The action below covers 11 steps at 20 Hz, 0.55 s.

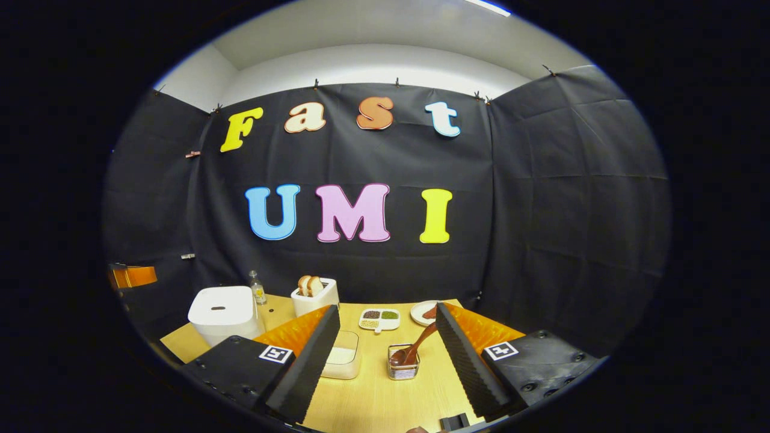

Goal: Close the left gripper, press the button to open the rice cooker; take a wooden spoon from the chopstick holder with the right hand, scoop a spoonful of rice and pour it into the rice cooker, then put the wooden spoon back into the chopstick holder.

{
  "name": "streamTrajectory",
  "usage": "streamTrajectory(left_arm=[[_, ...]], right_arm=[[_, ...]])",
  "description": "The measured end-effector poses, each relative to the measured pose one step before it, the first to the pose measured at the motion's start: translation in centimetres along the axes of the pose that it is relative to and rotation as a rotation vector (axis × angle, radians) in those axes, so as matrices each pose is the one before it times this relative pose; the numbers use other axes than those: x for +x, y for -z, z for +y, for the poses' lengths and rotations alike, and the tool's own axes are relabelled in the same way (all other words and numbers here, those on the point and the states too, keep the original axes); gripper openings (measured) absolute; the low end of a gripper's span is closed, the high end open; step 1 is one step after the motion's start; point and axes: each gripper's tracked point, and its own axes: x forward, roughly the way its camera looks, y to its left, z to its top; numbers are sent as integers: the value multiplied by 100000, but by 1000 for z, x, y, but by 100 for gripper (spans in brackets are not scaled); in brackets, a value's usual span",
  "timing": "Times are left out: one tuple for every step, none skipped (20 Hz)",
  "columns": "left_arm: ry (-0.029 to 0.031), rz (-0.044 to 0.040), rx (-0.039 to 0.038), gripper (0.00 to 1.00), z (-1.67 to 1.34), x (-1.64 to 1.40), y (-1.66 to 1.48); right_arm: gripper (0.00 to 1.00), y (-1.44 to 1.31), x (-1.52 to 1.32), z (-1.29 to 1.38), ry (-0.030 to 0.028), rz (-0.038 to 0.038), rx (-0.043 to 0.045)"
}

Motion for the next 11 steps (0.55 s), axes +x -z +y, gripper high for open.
streamTrajectory(left_arm=[[89,-105,915,95,-96,119,6],[450,-122,683,95,-173,-31,-107],[407,116,807,95,-250,-102,65],[94,21,903,95,-88,33,-45],[299,32,564,95,-61,71,-18],[619,157,193,95,-251,53,8],[117,-106,994,95,-107,66,-73],[-61,-205,2068,95,-32,57,-99],[-185,-54,2583,95,57,96,51],[-158,-33,2880,95,-26,185,-14],[-96,-105,2407,95,-103,57,-9]], right_arm=[[99,45,88,437,-886,131,-390],[100,-25,28,378,-677,-75,-493],[99,-34,-75,300,-702,-264,-473],[99,89,-40,208,-554,101,-555],[100,69,57,202,-403,146,-513],[100,68,-21,-23,49,174,-104],[100,99,29,10,33,158,381],[99,154,71,30,-31,359,819],[99,213,52,16,60,887,1041],[99,246,-77,-55,18,835,1011],[100,197,33,-152,175,467,802]])
